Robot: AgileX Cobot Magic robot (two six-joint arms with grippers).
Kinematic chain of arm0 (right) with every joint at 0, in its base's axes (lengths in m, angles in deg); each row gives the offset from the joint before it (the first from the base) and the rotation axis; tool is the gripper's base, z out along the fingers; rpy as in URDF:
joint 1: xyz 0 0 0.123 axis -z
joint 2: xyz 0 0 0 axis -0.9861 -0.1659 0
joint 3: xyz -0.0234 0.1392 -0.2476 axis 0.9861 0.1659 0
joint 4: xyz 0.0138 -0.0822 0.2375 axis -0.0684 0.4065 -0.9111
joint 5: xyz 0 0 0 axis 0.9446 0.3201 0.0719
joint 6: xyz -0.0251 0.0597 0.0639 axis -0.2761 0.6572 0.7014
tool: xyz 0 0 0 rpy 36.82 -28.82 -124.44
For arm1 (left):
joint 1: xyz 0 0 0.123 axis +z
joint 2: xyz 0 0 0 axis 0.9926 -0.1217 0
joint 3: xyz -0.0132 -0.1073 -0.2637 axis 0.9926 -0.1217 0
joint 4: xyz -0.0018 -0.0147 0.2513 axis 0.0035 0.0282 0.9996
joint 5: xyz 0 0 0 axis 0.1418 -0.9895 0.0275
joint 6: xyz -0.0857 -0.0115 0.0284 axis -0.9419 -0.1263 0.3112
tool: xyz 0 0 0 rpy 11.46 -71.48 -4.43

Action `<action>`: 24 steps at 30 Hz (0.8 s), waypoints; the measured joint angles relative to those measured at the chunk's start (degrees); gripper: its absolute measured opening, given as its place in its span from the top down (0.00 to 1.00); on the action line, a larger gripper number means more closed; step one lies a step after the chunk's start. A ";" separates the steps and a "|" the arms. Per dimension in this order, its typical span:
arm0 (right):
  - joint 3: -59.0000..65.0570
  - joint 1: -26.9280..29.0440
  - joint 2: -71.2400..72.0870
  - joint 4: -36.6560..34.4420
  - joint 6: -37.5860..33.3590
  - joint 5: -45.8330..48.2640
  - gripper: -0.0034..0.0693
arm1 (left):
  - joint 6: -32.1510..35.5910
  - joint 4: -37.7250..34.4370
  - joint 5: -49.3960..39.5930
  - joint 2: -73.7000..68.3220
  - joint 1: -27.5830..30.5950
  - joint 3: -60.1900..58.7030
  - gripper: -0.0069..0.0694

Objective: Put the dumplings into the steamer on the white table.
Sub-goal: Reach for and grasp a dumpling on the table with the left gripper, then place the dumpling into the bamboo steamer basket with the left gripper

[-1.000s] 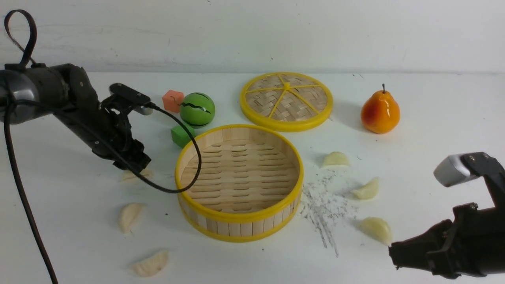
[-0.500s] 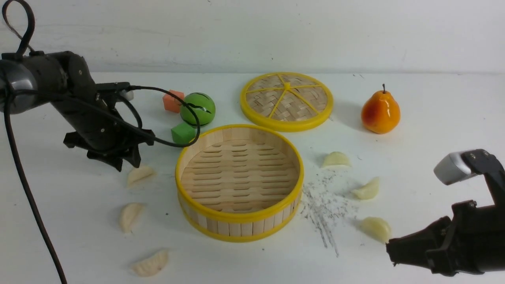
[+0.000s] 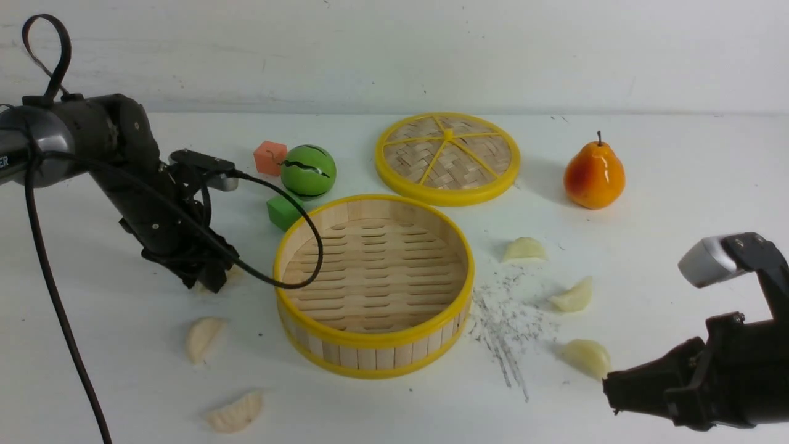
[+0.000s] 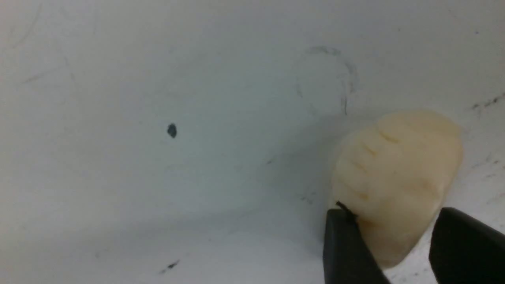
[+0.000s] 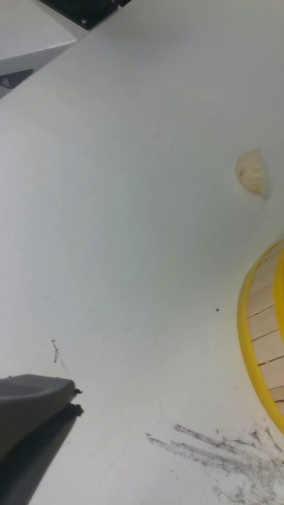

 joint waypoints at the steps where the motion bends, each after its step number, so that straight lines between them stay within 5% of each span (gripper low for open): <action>1: 0.00 0.00 0.00 0.00 0.00 0.00 0.92 | -0.44 -0.29 0.25 -0.33 0.00 0.00 0.55; 4: 0.00 0.00 0.00 -0.13 0.00 0.00 0.92 | -5.14 -1.24 0.94 -0.51 0.00 0.00 0.67; 11: 0.00 0.00 0.00 -0.13 0.00 0.00 0.92 | -18.72 -2.75 1.60 -0.51 0.00 0.00 0.67; 24: 0.00 0.00 0.00 -0.20 0.00 -0.28 0.90 | -24.07 -6.99 1.83 7.56 -0.16 0.00 0.67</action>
